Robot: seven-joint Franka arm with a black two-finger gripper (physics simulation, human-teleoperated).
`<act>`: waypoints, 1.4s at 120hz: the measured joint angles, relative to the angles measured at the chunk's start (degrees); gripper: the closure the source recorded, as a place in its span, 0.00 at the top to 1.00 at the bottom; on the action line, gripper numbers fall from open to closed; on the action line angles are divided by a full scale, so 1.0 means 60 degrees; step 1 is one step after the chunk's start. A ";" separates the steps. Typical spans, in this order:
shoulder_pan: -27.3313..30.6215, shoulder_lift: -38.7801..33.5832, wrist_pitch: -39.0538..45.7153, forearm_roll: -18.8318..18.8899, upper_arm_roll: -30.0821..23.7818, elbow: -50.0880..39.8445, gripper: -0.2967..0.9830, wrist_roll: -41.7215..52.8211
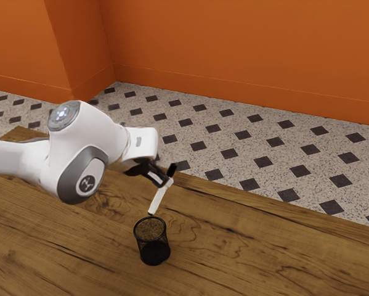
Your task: Put the marker into the pen holder.
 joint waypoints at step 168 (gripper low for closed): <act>-0.0849 0.1979 -0.9567 0.2526 0.3527 0.9480 0.74 -0.3025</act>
